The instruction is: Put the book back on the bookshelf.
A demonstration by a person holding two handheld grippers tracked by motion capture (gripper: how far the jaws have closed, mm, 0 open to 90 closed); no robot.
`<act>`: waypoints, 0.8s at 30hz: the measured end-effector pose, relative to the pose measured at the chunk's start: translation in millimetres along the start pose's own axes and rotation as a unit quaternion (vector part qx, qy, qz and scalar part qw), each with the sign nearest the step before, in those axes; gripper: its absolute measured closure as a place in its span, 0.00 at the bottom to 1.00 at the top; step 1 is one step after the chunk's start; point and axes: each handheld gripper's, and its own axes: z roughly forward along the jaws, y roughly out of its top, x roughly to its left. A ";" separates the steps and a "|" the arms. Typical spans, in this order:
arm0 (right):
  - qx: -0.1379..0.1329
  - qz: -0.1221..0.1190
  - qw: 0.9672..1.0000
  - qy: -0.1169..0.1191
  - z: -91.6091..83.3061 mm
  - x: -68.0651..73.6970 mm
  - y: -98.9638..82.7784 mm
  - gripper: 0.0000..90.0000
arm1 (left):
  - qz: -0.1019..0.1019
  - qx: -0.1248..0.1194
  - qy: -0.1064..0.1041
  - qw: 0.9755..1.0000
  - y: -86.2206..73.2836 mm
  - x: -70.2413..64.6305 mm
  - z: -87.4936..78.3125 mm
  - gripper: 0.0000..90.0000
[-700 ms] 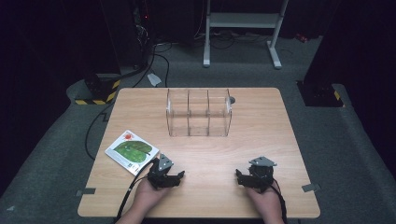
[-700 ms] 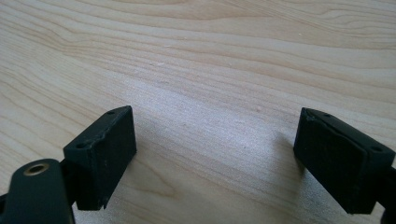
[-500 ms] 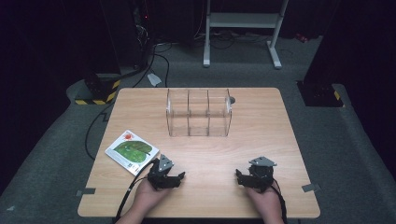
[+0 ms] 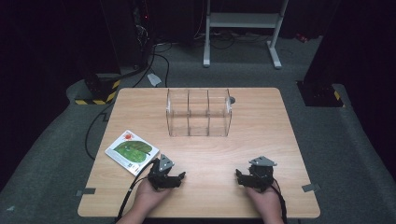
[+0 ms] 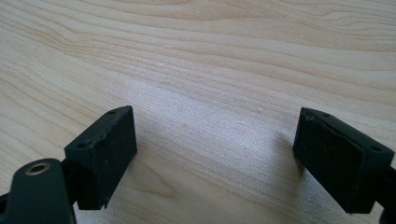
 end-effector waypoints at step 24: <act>0.000 0.000 1.000 0.000 -0.2 0.2 -0.1 0.15 | -0.007 -0.024 -0.025 0.999 4.4 34.4 -45.1 0.40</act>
